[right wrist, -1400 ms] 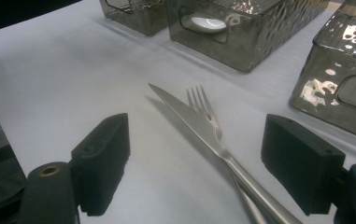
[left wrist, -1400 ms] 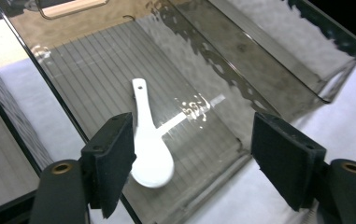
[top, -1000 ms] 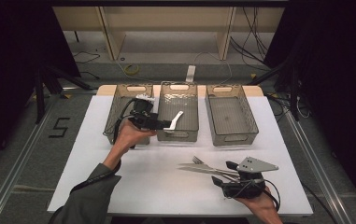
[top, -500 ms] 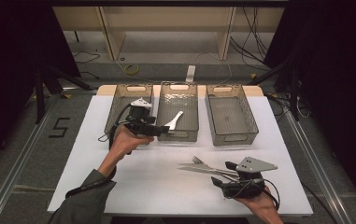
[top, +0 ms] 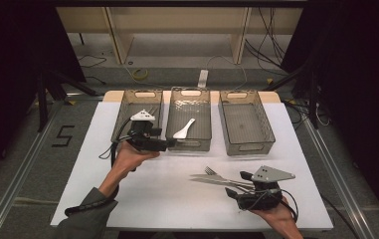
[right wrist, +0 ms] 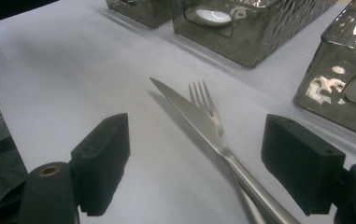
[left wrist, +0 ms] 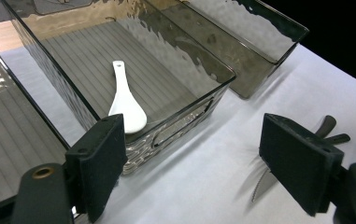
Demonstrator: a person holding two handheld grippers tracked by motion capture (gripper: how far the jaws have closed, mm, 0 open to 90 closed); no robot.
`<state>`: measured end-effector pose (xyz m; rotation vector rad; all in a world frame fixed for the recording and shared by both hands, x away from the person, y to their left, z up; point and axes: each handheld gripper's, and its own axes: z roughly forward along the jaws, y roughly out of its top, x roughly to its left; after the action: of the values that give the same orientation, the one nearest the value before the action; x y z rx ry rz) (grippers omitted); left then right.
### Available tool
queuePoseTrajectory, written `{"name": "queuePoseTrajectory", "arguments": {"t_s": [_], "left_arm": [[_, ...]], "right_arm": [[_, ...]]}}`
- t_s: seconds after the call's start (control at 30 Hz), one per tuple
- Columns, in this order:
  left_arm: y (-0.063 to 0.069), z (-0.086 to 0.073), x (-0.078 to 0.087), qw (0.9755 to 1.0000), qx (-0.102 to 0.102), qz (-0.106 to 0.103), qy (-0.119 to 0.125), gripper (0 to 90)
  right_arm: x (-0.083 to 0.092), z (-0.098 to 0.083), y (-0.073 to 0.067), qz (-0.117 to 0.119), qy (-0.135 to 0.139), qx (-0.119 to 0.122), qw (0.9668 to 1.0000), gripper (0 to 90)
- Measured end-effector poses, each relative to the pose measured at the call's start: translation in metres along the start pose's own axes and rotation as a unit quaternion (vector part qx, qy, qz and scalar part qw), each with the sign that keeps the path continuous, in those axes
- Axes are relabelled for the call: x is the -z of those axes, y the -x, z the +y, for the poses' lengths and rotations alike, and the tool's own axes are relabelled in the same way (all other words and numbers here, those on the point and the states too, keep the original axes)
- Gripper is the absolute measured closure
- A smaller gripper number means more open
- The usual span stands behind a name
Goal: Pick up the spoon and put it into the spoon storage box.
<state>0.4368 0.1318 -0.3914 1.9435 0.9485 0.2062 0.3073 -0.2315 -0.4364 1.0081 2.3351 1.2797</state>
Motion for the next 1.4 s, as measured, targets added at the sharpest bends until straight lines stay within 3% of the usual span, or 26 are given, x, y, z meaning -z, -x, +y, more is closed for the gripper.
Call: {"name": "queuePoseTrajectory", "arguments": {"t_s": [0.23, 0.43, 0.53, 0.63, 0.83, 1.17, 1.4], "left_arm": [[0.003, -0.011, 0.007, 0.9999, -0.006, -0.001, 0.009, 21.5], [0.006, -0.021, 0.013, 0.9998, -0.017, 0.002, 0.013, 21.3], [0.006, -0.027, 0.017, 0.9997, -0.019, 0.003, 0.016, 21.2], [0.003, -0.035, 0.024, 0.9995, -0.024, 0.020, 0.011, 21.1], [-0.001, -0.050, 0.040, 0.9993, -0.009, 0.026, 0.024, 21.0], [0.000, -0.060, 0.048, 0.9991, -0.004, 0.022, 0.037, 20.4], [0.004, -0.066, 0.052, 0.9986, -0.010, 0.019, 0.048, 18.2]], "right_arm": [[-0.001, 0.005, 0.008, -0.001, -0.021, 0.011, 0.9997, 24.7], [-0.003, 0.012, 0.019, -0.006, -0.060, 0.033, 0.9976, 26.1], [-0.006, 0.016, 0.025, -0.007, -0.083, 0.039, 0.9957, 26.6], [-0.012, 0.019, 0.028, -0.004, -0.107, 0.048, 0.9931, 26.8], [-0.023, 0.024, 0.030, -0.001, -0.133, 0.058, 0.9894, 27.8], [-0.034, 0.027, 0.035, 0.006, -0.166, 0.056, 0.9844, 28.0], [-0.042, 0.028, 0.033, 0.008, -0.189, 0.074, 0.9792, 28.8]]}}
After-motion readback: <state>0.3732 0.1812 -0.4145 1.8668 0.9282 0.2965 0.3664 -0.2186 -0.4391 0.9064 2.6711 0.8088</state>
